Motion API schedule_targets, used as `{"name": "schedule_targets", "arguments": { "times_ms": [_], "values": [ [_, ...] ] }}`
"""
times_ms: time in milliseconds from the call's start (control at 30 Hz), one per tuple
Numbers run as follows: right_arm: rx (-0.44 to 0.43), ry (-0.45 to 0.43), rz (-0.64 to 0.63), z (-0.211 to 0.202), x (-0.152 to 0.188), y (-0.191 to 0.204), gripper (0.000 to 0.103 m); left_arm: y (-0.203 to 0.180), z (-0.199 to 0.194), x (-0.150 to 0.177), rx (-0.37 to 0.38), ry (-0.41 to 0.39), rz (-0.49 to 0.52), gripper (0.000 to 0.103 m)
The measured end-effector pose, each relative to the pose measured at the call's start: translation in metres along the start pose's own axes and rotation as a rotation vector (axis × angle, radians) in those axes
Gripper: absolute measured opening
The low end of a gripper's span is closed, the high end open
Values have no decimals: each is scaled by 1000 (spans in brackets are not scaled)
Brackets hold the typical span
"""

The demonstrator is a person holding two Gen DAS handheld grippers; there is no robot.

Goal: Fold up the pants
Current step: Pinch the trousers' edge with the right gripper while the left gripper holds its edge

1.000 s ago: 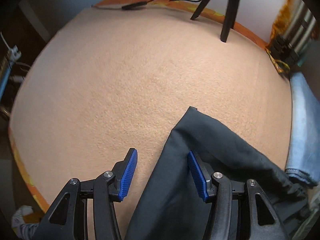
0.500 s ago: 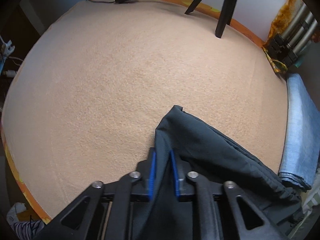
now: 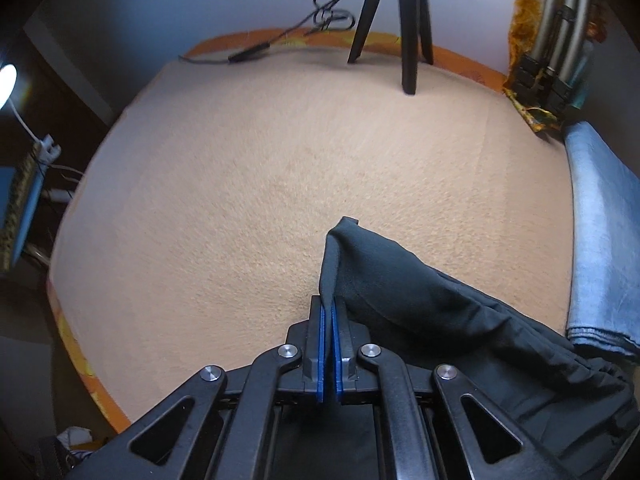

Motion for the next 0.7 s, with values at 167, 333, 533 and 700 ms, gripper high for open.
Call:
{"name": "schedule_targets", "arguments": {
  "times_ms": [167,333,533,700],
  "values": [
    [-67,-73,48,-37,-6,2,0,-26,-30,-20,30,-79,59,8],
    [-128,-151,93,-80,-6,-18,0,-56,-44,-38,43,-119,131,7],
    [-163,-220,142,-115,-3,-46,0,-107,-41,-44,98,-135,189,7],
    [-173,-250,154,-131,5,-71,0,-143,-41,-40,152,-135,238,7]
  ]
}}
Point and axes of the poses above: each gripper's, at about its wrist camera, not at the fingertips, and z roughly the way its jaws point, y to its left, x to its underside, the point moved 10 cm from there along z, roughly the way its jaws point, and after that the axes turned 2 degrees about -x, right-handed, at the moved point
